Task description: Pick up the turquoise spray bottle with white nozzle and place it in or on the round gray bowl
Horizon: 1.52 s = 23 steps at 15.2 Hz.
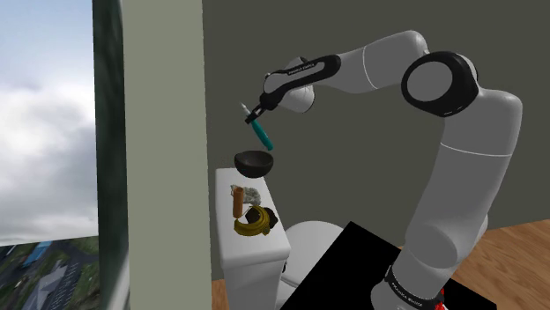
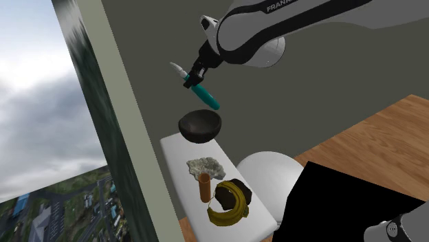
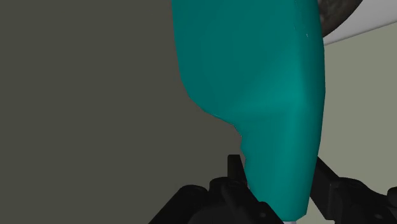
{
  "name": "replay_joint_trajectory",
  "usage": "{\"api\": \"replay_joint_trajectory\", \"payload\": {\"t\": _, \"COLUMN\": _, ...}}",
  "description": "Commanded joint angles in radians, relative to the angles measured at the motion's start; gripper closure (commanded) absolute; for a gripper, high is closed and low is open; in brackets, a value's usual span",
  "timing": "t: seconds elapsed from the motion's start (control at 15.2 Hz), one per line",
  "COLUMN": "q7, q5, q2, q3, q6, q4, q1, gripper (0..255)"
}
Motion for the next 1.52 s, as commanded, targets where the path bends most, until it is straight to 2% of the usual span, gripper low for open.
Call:
{"api": "replay_joint_trajectory", "payload": {"t": 0.0, "q7": -0.016, "q5": 0.014, "q2": 0.009, "q3": 0.005, "q6": 0.022, "q4": -0.013, "q1": -0.003, "gripper": 255}}
{"api": "replay_joint_trajectory", "payload": {"t": 0.53, "q7": -0.089, "q5": 0.079, "q2": 0.060, "q3": 0.036, "q6": 0.111, "q4": -0.052, "q1": -0.019, "gripper": 255}}
{"api": "replay_joint_trajectory", "payload": {"t": 1.06, "q7": -0.093, "q5": 0.083, "q2": 0.063, "q3": 0.039, "q6": 0.115, "q4": -0.054, "q1": -0.020, "gripper": 255}}
{"api": "replay_joint_trajectory", "payload": {"t": 1.12, "q7": -0.093, "q5": 0.083, "q2": 0.063, "q3": 0.039, "q6": 0.115, "q4": -0.054, "q1": -0.020, "gripper": 0}}
{"api": "replay_joint_trajectory", "payload": {"t": 1.45, "q7": -0.093, "q5": 0.083, "q2": 0.062, "q3": 0.039, "q6": 0.115, "q4": -0.054, "q1": -0.020, "gripper": 0}}
